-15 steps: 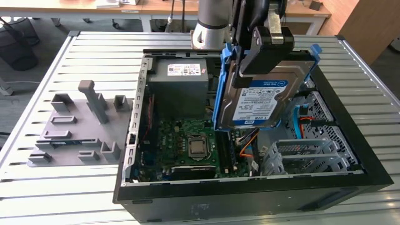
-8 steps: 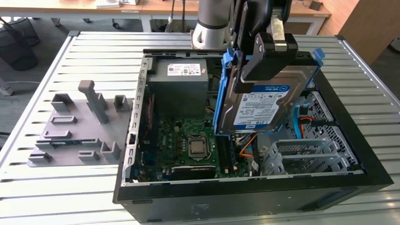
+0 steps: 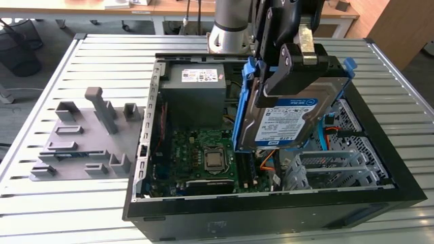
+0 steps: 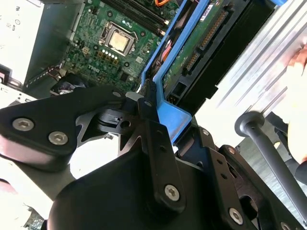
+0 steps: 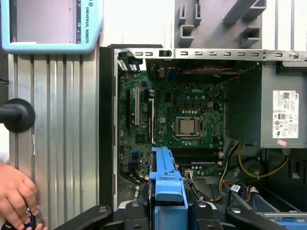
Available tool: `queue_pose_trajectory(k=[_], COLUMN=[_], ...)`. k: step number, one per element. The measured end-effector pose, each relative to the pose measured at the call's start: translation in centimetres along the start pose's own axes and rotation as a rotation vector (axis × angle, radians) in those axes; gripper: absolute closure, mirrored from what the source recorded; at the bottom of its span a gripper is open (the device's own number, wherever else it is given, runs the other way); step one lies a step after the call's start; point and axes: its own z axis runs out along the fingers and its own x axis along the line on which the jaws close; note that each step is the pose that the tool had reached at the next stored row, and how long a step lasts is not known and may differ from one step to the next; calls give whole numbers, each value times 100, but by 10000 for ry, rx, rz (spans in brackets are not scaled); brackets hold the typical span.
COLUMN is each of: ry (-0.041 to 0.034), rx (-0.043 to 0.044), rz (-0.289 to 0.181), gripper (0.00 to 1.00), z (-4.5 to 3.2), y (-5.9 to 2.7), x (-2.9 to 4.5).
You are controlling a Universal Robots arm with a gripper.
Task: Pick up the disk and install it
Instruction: 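Insert the disk into the insertion slot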
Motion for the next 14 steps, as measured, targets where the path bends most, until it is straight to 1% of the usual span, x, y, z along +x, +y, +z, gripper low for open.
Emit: queue_pose_trajectory(k=[2,6,10,12,13,14], ry=[-2,-2,19,60,99,174], rx=[1,1,1,2,2,3], rz=[0,0,0,0,0,-1], gripper=[64,64,64,64,64,64], z=[2,4,8,9,10,10], y=[-14,-77,-85,-85,-85,-87], x=[3,3,25,46,47,48])
